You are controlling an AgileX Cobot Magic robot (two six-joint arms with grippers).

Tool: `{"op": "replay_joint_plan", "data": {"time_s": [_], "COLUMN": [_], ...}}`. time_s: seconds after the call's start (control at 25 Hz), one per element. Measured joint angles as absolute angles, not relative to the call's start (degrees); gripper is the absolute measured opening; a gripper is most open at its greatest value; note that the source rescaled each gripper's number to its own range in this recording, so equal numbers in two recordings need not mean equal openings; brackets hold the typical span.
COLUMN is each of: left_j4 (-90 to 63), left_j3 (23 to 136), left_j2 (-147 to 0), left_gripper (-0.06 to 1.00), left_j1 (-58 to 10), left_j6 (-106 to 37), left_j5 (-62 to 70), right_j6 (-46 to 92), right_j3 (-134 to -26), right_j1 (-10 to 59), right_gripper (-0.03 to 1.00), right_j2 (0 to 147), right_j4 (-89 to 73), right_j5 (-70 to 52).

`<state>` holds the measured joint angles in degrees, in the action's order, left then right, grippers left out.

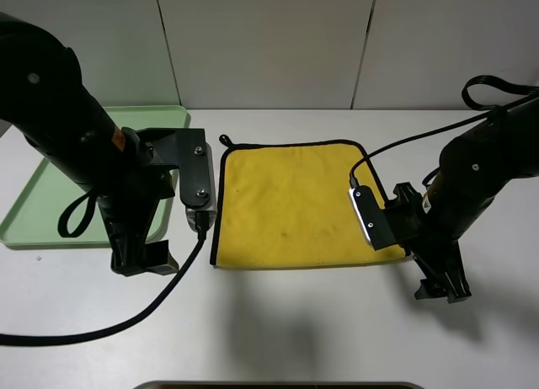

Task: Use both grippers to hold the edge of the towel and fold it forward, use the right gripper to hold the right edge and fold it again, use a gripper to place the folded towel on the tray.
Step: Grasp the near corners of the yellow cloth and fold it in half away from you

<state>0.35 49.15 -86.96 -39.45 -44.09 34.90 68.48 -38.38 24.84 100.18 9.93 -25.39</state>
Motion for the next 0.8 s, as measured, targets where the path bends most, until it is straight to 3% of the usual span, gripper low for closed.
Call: {"op": "replay_joint_plan", "data": {"time_s": [0.8], "left_j4": [-2.2], "left_j3": [49.3], "left_j2": [-98.7], "left_gripper": [0.98], "left_j1": [-39.6], "left_j6": [-51.6], "left_j5": [23.4], "right_j6": [70.4], "right_j3": [-39.1], "right_j1": [24.8], "right_gripper": [1.0], "right_j2": [104.3], "right_j4": [10.3], "right_j5": [-25.5]}}
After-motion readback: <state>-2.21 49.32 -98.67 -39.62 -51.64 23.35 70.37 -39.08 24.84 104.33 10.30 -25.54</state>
